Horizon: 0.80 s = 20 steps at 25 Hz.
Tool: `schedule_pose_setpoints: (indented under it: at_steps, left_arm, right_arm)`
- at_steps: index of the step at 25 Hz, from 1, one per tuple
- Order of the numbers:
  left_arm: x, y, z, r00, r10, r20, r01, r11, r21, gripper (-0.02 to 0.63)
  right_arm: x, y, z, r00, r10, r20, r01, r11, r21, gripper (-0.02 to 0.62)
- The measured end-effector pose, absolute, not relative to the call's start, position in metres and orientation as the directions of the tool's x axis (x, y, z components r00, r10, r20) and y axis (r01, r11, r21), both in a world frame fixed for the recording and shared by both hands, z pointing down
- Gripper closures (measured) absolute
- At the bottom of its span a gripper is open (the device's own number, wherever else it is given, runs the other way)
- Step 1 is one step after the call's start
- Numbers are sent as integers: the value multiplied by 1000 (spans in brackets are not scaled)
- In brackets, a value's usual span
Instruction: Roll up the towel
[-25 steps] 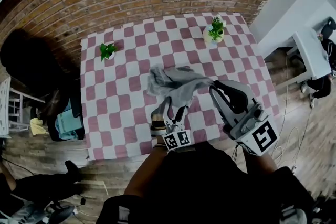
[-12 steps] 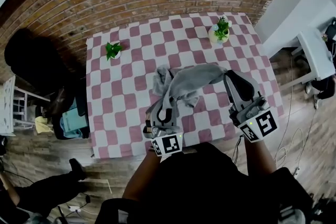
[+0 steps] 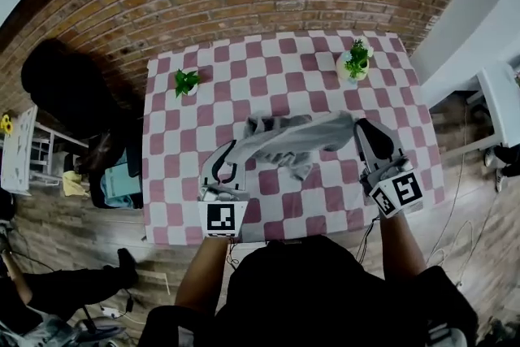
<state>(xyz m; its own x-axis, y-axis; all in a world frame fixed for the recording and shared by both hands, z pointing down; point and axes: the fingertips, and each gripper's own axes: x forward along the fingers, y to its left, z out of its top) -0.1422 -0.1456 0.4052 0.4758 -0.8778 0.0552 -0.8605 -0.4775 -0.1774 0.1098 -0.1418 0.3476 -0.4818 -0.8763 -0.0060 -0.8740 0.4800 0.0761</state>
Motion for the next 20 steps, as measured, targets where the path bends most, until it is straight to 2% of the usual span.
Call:
schedule_pose_setpoints:
  at_steps: [7, 13, 16, 20]
  left_arm:
    - [-139, -246, 422, 498, -839, 217, -796, -542, -268, 597]
    - [-139, -378, 390, 531, -767, 361, -751, -623, -219, 598]
    - [-143, -438, 335, 503, -792, 346, -781, -588, -211, 598]
    - [-144, -496, 227, 467, -848, 249, -811, -523, -261, 598]
  right_arm:
    - [113, -228, 382, -547, -836, 40, -830, 548, 106, 560]
    - [107, -345, 334, -605, -795, 46, -776, 602, 186, 560]
    - [107, -407, 283, -587, -808, 41, -778, 578, 245, 560]
    - [108, -468, 181, -544, -838, -39, -798, 502, 333, 560]
